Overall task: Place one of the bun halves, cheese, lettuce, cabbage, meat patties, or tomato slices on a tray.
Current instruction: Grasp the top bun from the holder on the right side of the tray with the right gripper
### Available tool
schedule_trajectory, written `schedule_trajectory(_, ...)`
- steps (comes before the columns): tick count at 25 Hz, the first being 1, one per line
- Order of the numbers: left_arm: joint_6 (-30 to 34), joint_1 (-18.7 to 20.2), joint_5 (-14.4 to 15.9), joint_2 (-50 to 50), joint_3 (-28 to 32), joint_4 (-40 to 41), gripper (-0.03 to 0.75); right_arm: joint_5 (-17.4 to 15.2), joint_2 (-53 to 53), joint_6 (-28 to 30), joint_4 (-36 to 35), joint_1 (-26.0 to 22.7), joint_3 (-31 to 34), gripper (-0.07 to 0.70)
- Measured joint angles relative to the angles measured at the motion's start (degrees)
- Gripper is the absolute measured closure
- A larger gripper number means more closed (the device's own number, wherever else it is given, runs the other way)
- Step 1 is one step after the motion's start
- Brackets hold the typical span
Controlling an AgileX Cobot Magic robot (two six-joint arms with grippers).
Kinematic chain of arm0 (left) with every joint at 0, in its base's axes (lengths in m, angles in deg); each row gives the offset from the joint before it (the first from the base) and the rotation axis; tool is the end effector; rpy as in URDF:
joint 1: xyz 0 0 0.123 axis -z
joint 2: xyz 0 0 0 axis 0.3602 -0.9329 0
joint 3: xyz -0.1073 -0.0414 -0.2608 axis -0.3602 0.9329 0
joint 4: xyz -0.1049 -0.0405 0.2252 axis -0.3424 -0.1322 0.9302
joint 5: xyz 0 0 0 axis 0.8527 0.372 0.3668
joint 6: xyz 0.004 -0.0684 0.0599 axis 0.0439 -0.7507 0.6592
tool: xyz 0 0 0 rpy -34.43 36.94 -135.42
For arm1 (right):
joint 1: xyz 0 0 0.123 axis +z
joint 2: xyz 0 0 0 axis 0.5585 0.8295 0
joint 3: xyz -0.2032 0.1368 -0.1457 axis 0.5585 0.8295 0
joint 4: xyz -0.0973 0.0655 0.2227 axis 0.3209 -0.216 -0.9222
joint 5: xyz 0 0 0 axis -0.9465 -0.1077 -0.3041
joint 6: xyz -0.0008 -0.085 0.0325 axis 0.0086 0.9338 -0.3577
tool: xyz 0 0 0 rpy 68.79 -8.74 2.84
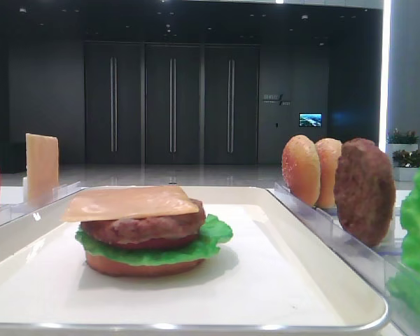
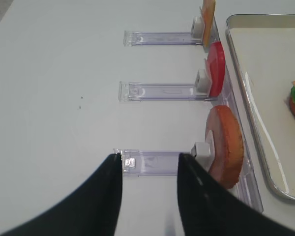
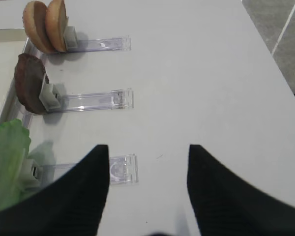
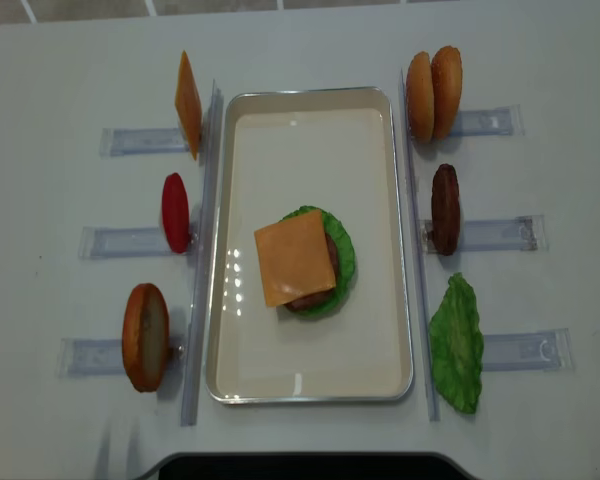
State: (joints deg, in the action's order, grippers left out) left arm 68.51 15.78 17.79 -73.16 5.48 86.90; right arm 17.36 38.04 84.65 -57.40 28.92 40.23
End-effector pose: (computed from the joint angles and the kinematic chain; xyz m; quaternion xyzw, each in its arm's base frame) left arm -0.0059 -0.0018 0.2656 -0.0220 0.8687 0.0261 0.4942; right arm -0.0097 0.0088 0.2732 0.0016 0.8677 0.0080 0.4970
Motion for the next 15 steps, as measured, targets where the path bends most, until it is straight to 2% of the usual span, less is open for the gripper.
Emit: schedule_trajectory(15, 0.00, 0.00, 0.00, 0.00, 0.00, 0.00, 0.468, 0.00, 0.00, 0.00, 0.00, 0.00, 0.00, 0.282)
